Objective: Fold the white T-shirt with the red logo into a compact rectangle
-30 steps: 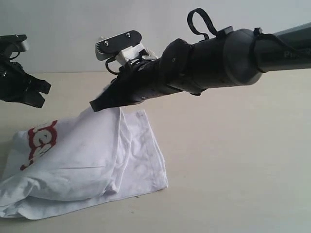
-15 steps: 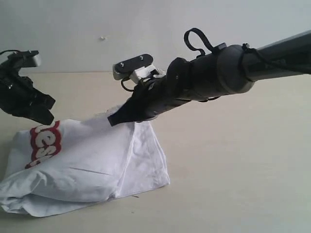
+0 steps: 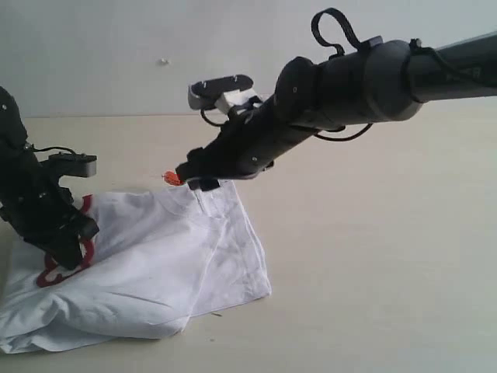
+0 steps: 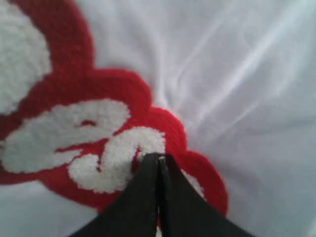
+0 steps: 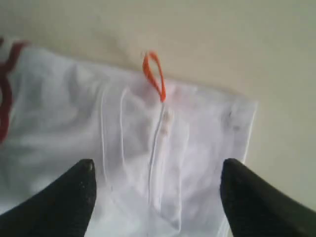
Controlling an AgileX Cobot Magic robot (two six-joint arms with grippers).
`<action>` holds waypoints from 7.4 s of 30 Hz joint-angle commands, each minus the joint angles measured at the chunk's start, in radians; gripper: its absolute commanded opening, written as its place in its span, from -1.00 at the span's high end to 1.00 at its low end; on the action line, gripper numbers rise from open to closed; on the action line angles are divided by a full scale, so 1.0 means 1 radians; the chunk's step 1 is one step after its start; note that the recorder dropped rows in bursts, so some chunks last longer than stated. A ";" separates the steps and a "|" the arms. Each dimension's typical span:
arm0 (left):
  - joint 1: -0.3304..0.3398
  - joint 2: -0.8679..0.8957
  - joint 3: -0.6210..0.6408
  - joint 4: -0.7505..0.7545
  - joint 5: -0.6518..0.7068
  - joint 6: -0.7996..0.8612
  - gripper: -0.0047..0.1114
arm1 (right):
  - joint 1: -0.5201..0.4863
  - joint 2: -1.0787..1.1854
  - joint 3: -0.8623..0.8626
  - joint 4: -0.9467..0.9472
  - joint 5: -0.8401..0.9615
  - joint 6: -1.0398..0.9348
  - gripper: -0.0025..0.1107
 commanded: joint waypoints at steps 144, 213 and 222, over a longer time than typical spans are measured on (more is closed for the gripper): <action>-0.334 -0.317 0.320 -0.269 -0.214 0.241 0.92 | -0.070 0.294 -0.327 -0.580 0.281 0.416 0.96; -0.318 -0.407 0.272 -0.333 -0.669 0.410 0.92 | -0.218 0.314 -0.327 -0.349 0.157 0.227 0.96; -0.182 0.004 0.210 -0.350 -0.640 0.298 0.92 | -0.242 0.308 -0.327 -0.375 0.160 0.209 0.96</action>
